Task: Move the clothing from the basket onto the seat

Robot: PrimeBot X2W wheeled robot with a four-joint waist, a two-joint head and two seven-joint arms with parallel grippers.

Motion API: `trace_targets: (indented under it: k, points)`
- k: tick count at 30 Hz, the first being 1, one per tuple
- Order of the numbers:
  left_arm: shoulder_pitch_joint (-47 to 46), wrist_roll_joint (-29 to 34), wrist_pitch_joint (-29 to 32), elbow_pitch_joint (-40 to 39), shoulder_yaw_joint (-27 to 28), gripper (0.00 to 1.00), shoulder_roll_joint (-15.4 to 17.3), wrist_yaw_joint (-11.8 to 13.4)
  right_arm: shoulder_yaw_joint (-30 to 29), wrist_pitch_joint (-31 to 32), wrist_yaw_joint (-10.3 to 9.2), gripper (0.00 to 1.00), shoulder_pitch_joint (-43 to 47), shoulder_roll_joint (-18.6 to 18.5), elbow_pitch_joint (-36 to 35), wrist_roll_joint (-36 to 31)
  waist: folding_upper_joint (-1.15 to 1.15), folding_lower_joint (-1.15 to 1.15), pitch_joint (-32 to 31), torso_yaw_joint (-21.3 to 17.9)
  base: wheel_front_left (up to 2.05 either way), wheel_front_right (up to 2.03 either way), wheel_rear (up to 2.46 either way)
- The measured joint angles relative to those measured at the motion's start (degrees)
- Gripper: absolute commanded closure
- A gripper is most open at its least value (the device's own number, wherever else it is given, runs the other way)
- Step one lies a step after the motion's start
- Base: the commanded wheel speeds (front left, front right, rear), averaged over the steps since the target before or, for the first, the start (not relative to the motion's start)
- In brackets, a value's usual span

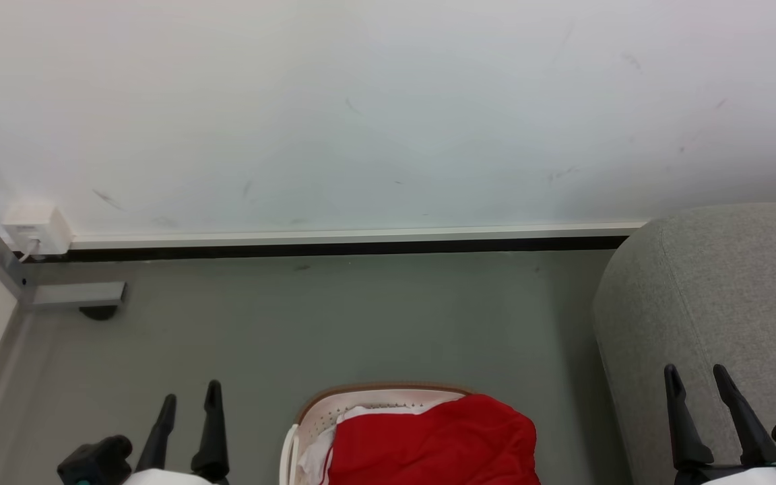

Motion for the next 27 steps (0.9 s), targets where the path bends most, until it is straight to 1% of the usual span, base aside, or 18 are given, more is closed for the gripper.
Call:
trace_targets:
  k: [8, 12, 15, 27]
  points:
    - [0.1, 4.3, -1.0, 0.1, 0.0, 0.00, 0.0, 0.0, -0.1, -1.0, 0.00, 0.00, 0.2, 0.1, 1.0, -2.9, 0.00, 0.00, 0.0, 0.1, 0.00, 0.00, 0.00]
    - [0.2, 7.3, -1.5, -0.5, -0.4, 0.00, 0.0, -1.0, -0.3, -1.6, 0.00, 0.00, 0.3, 0.1, 1.3, -4.2, 0.00, 0.00, 0.0, 0.2, 0.00, 0.00, 0.00]
    - [0.7, 9.5, -1.9, -0.8, -0.4, 0.00, 0.0, -1.2, -0.5, -2.0, 0.00, 0.00, 0.3, 0.2, 1.4, -5.4, 0.00, 0.00, -0.1, 0.2, 0.00, 0.00, 0.00]
    - [1.3, 14.1, -3.1, -0.9, -0.3, 0.00, 0.1, -1.8, -0.4, -3.3, 0.00, 0.00, 0.8, 0.4, 2.5, -9.0, 0.00, 0.00, 0.1, -0.1, 0.00, 0.00, 0.00]
